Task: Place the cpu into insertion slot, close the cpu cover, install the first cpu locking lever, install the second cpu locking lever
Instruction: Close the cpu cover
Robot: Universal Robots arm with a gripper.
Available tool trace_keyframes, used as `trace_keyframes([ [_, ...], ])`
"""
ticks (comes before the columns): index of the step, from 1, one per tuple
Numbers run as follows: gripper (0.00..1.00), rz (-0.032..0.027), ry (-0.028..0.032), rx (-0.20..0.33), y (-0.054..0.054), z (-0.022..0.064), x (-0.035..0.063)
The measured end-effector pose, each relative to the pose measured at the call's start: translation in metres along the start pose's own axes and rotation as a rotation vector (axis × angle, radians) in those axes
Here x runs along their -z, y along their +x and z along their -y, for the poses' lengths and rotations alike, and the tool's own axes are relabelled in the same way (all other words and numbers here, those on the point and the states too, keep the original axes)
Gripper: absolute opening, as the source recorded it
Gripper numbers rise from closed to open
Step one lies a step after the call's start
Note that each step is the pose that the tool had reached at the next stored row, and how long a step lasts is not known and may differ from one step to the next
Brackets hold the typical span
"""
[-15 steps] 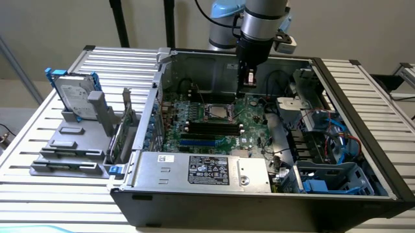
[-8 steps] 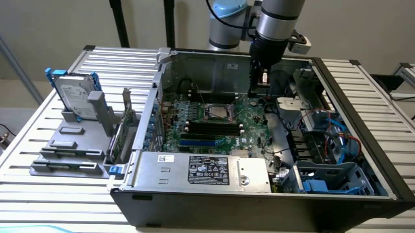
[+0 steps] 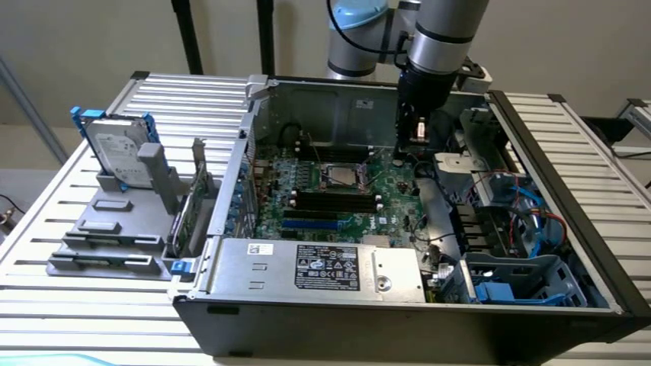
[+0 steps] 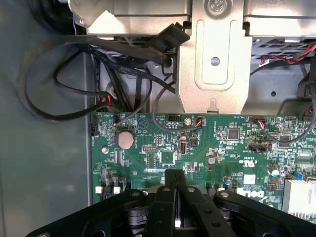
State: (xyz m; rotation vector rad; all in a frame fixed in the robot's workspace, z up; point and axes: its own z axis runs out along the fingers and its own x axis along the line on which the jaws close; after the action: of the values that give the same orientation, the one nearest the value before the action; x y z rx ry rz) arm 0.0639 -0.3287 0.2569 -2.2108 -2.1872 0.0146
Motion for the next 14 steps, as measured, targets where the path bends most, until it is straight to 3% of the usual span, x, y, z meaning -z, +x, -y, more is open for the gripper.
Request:
trace_keyframes([
  [4,0.11,0.0,0.0011,0.002,-0.0003,0.0009,-0.007],
  [6,0.11,0.0001,0.0065,0.002,-0.0004,0.0025,-0.0085],
  [7,0.11,0.0004,0.0163,0.002,-0.0004,0.0028,-0.0085],
  [8,0.11,0.0006,0.0316,0.002,-0.0005,0.0029,-0.0084],
  [10,0.11,0.0006,0.0549,0.001,-0.0004,0.0029,-0.0085],
  [12,0.11,0.0006,0.0728,0.001,-0.0004,0.0031,-0.0085],
  [14,0.11,0.0006,0.0848,0.001,-0.0005,0.0049,-0.0082],
])
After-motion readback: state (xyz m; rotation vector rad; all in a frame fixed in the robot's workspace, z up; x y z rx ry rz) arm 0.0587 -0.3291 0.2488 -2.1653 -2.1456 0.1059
